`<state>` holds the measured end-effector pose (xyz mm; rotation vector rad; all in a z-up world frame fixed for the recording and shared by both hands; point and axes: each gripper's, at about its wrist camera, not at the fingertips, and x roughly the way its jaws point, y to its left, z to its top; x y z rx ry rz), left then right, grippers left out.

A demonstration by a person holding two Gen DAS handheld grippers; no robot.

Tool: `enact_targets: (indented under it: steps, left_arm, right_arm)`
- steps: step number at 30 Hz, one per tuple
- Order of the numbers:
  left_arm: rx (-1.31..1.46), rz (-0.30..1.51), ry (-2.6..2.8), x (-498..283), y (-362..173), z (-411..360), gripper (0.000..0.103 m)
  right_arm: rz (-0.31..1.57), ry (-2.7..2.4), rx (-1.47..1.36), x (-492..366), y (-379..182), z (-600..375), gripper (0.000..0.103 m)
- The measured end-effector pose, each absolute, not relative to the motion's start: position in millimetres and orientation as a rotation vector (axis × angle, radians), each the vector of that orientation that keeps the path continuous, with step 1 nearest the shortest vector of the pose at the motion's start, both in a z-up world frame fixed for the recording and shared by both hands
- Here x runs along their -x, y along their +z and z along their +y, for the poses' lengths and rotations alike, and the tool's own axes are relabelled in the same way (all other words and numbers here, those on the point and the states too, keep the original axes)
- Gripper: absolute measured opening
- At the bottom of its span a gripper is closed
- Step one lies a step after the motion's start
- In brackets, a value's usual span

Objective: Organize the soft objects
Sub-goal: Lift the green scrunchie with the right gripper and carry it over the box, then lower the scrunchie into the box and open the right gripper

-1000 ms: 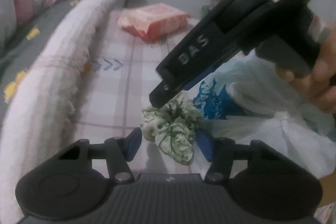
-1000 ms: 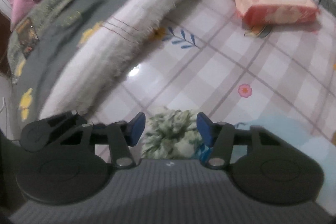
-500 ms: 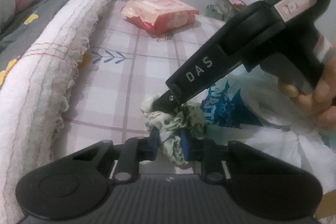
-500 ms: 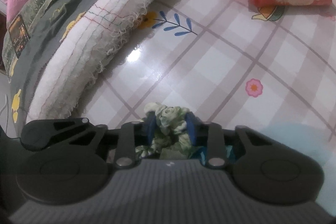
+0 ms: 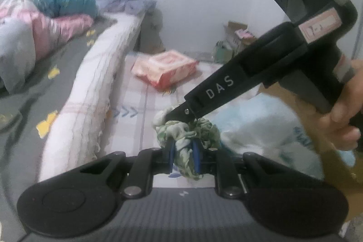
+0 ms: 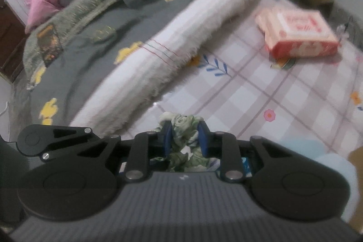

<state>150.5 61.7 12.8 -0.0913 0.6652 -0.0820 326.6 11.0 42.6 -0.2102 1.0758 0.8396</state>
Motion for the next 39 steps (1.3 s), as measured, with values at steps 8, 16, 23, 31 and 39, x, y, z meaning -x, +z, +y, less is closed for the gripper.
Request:
enact_targets:
  steps: [8,16,23,31,39]
  left_arm:
    - [0.054,0.583,-0.171,-111.6,48.7,14.8,0.018]
    - [0.006,0.530,-0.375,-97.6,63.5,-69.2,0.017]
    - [-0.058,0.543,-0.575,-101.6,57.5,-159.9,0.017]
    - [-0.077,0.636,-0.728,-124.6,28.7,-241.6,0.017]
    - [-0.070,0.756,-0.811,-158.0,-8.2,-295.7,0.019]
  right_arm:
    - [0.969,0.807,0.163,-270.9,92.0,-43.3,0.023]
    - [0.934,0.653,0.079,-214.3,117.8,-148.6,0.023]
    - [0.931,0.463,-0.039,-167.7,122.0,-269.3,0.023]
    - [0.950,0.299,-0.154,-131.5,91.4,-377.5,0.023]
    - [1.008,0.200,-0.180,-133.7,53.0,-442.9,0.023]
